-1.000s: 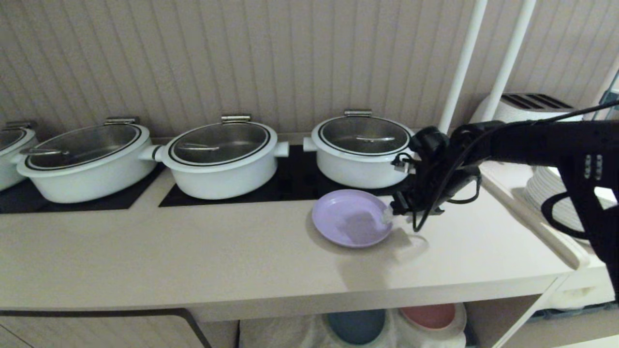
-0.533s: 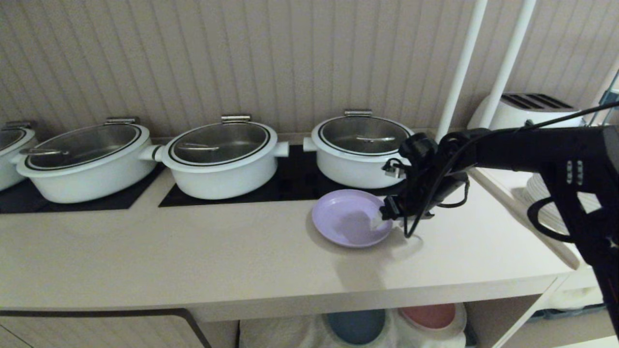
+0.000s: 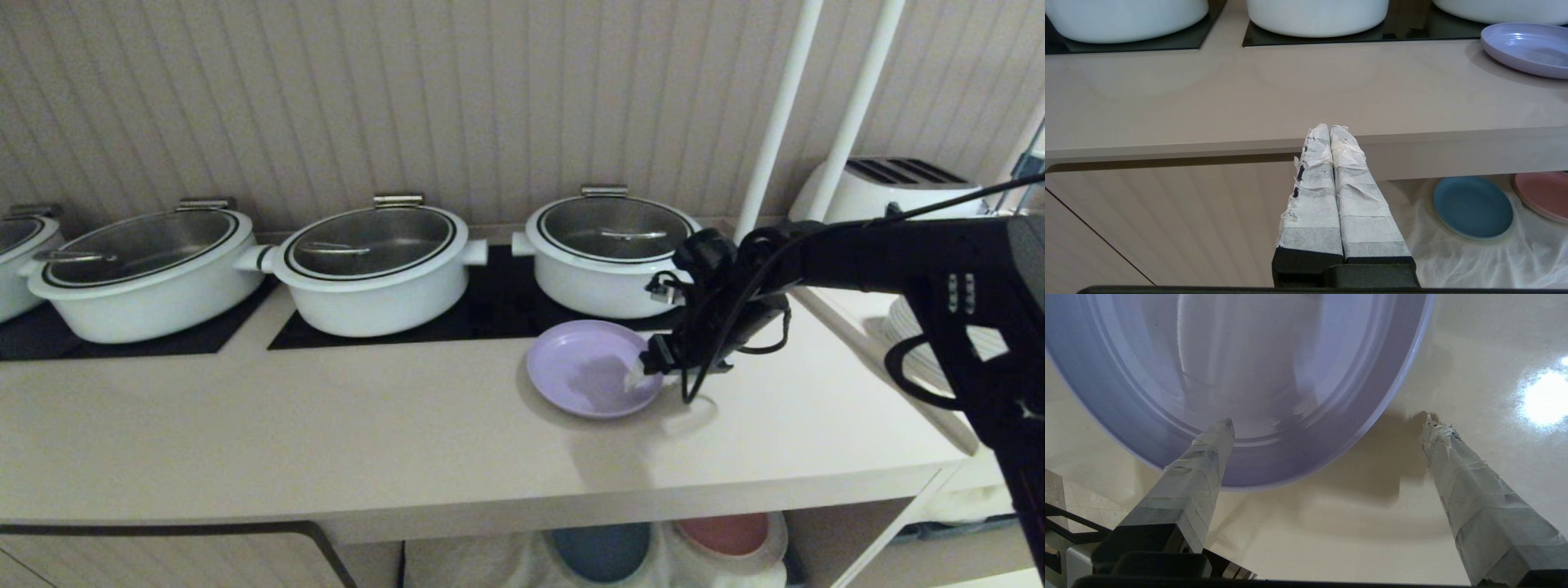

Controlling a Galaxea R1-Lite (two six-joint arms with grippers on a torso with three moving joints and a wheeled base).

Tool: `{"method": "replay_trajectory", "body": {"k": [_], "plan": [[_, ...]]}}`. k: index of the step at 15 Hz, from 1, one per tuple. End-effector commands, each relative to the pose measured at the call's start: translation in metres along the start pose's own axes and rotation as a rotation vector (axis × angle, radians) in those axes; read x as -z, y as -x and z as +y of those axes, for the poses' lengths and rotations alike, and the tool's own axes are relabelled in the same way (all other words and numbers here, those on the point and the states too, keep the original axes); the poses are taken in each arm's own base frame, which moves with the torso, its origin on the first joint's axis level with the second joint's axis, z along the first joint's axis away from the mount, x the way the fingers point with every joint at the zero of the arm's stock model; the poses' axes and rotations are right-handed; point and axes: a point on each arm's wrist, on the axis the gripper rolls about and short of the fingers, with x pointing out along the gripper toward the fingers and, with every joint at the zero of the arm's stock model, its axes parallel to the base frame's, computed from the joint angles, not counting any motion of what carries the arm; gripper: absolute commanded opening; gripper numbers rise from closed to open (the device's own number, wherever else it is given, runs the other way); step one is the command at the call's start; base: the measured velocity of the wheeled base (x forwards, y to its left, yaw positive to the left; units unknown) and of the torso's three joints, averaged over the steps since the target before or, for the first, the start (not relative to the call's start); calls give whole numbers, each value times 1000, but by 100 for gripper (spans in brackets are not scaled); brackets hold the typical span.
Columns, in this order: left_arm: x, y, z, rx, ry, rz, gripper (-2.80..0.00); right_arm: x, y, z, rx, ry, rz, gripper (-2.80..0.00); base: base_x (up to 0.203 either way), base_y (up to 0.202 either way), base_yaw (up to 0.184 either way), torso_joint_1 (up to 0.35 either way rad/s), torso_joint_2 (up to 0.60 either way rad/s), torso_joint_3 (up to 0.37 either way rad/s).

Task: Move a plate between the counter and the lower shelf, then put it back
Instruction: Pick up the plate

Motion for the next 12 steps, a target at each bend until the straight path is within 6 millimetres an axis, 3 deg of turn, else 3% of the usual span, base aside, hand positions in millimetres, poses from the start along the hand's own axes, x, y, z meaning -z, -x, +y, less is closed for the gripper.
{"method": "replay_trajectory", "body": {"k": [1,9,10,12], "plan": [[0,0,0,0,1,-1,-280,1,0,0,-1,-2,5,0,0,0,0,0,0,0],[0,0,0,0,0,-1,-280,1,-1,0,-1,-1,8,0,0,0,0,0,0,0],[0,0,0,0,0,-1,-280,1,-2,0,0,-2,10,-280,0,0,0,0,0,0],[0,0,0,0,0,-1,-280,1,-4,-1,2,-3,14,-280,0,0,0,0,0,0]]}}
